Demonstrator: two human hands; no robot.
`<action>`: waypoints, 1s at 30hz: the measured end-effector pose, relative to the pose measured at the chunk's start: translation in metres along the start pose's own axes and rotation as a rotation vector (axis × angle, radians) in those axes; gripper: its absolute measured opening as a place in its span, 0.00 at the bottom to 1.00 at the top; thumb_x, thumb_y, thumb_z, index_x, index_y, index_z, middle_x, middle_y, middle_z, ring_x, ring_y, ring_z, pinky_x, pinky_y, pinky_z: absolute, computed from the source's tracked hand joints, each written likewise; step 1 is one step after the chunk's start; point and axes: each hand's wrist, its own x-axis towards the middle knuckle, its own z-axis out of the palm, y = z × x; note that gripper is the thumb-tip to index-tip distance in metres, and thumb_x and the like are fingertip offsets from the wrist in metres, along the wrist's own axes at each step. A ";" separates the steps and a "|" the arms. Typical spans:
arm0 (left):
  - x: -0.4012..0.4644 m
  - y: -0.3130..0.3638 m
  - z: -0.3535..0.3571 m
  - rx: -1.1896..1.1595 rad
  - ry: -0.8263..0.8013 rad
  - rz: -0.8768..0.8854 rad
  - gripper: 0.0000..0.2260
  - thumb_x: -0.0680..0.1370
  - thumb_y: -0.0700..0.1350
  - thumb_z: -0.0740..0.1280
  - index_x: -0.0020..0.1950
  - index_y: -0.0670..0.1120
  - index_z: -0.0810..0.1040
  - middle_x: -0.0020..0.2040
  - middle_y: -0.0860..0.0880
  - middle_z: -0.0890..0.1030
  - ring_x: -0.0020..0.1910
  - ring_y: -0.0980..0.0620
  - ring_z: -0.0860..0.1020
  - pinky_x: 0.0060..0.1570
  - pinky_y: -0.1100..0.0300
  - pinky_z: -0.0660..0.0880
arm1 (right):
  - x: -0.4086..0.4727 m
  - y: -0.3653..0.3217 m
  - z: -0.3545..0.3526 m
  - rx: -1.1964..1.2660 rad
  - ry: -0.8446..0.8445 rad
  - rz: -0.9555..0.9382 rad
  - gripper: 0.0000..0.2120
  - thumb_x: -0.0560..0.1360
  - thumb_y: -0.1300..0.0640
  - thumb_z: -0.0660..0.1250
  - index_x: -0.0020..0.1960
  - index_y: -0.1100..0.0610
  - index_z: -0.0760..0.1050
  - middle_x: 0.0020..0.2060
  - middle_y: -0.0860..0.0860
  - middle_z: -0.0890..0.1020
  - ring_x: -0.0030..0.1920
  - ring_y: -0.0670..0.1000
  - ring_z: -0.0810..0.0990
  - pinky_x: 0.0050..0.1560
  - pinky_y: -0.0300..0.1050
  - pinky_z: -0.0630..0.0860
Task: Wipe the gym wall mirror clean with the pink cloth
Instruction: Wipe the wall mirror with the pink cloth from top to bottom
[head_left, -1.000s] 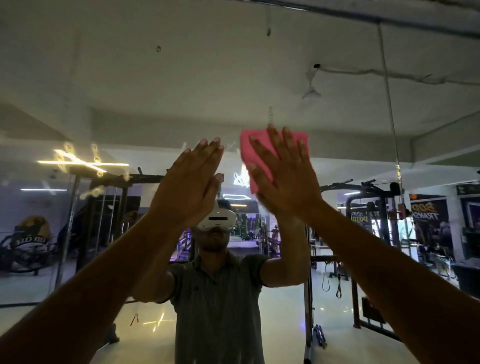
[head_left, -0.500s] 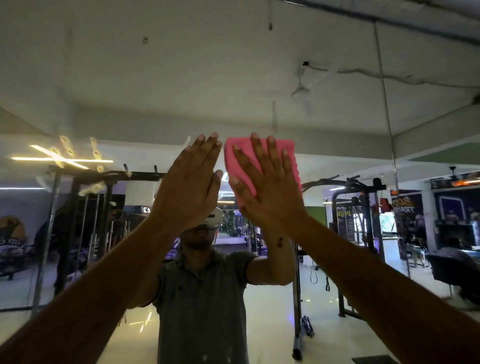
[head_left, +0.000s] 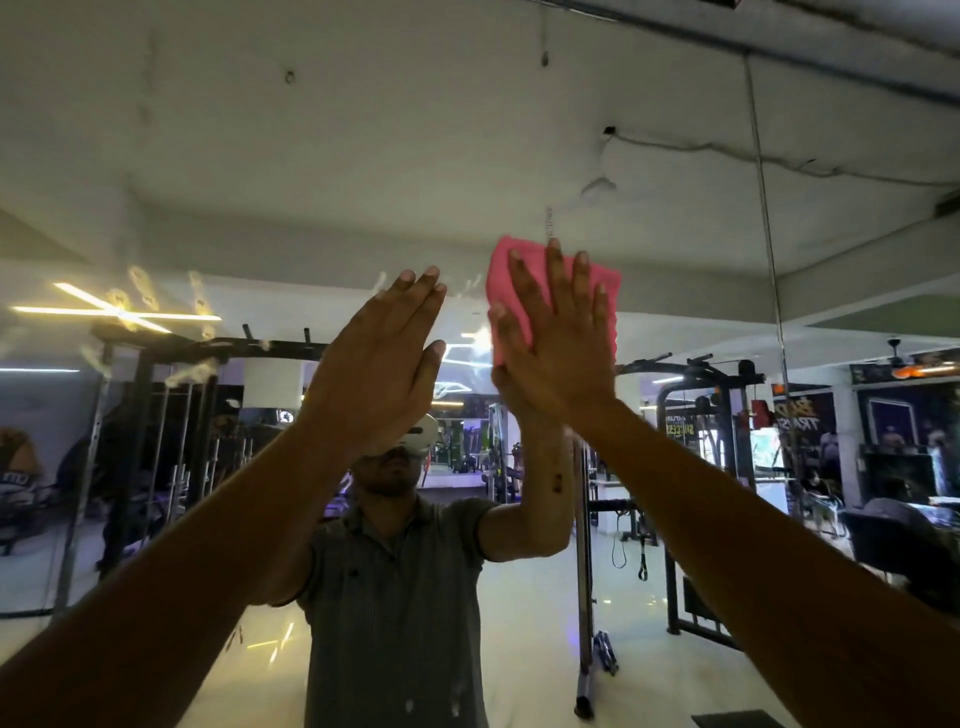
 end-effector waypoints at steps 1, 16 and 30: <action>0.000 0.001 0.000 0.005 0.002 -0.002 0.28 0.90 0.53 0.54 0.89 0.45 0.55 0.89 0.47 0.55 0.88 0.50 0.51 0.83 0.58 0.41 | -0.006 -0.007 -0.001 0.001 -0.010 -0.052 0.36 0.86 0.32 0.41 0.90 0.45 0.45 0.89 0.57 0.44 0.88 0.65 0.41 0.86 0.69 0.37; -0.001 0.002 0.005 0.005 0.039 0.024 0.28 0.89 0.52 0.54 0.87 0.41 0.60 0.87 0.43 0.60 0.87 0.46 0.55 0.85 0.55 0.45 | 0.055 -0.005 -0.011 0.025 0.059 0.052 0.37 0.85 0.30 0.43 0.90 0.45 0.48 0.89 0.57 0.48 0.88 0.65 0.45 0.86 0.71 0.45; 0.000 0.018 0.005 -0.054 0.028 -0.069 0.29 0.89 0.54 0.48 0.87 0.42 0.60 0.87 0.44 0.59 0.88 0.45 0.54 0.85 0.53 0.44 | -0.013 -0.014 0.006 -0.012 0.025 -0.190 0.36 0.87 0.31 0.43 0.90 0.46 0.47 0.89 0.57 0.46 0.89 0.64 0.43 0.86 0.72 0.45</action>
